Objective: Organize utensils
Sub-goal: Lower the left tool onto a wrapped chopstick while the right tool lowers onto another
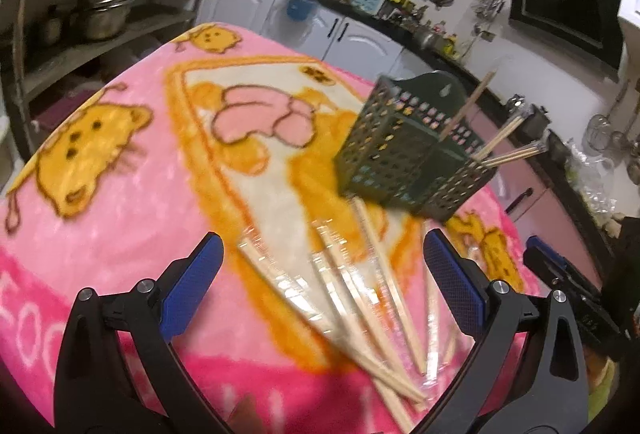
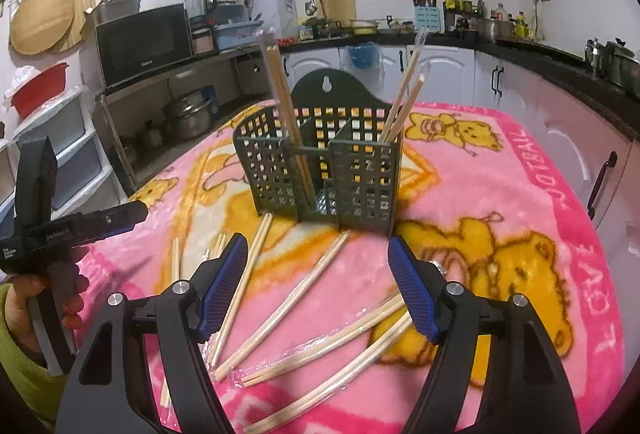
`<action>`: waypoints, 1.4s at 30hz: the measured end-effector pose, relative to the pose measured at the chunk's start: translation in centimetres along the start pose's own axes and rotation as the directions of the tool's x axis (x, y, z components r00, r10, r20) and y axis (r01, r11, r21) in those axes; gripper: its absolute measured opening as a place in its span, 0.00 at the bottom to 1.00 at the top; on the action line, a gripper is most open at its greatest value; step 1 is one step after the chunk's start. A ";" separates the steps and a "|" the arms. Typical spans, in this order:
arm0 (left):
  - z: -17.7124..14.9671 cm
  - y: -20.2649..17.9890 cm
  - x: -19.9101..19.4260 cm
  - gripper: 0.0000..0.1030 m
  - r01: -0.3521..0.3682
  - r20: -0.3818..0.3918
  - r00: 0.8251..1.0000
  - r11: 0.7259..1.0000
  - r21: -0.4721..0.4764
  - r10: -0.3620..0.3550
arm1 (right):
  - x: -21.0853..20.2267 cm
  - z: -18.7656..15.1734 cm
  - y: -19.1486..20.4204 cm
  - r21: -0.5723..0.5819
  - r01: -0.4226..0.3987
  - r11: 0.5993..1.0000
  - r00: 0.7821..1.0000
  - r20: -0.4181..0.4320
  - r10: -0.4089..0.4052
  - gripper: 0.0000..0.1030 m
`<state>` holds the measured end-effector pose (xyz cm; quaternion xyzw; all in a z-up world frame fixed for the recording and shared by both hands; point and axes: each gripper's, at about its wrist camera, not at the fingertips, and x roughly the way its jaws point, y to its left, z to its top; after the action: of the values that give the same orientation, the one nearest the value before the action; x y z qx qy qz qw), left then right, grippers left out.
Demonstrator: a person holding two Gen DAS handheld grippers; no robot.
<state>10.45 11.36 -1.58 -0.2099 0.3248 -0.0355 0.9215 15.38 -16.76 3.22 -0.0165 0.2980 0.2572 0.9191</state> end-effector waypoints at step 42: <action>0.7 2.8 7.7 0.24 -0.140 -0.164 0.977 0.990 0.001 0.138 | 13.8 0.5 -2.0 0.113 0.070 0.991 0.944 -0.327 -0.029 0.25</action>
<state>16.77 12.63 -6.71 -0.1881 0.4133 0.0138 0.8908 26.15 -11.97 -4.28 -0.0097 0.4600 0.2090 0.8629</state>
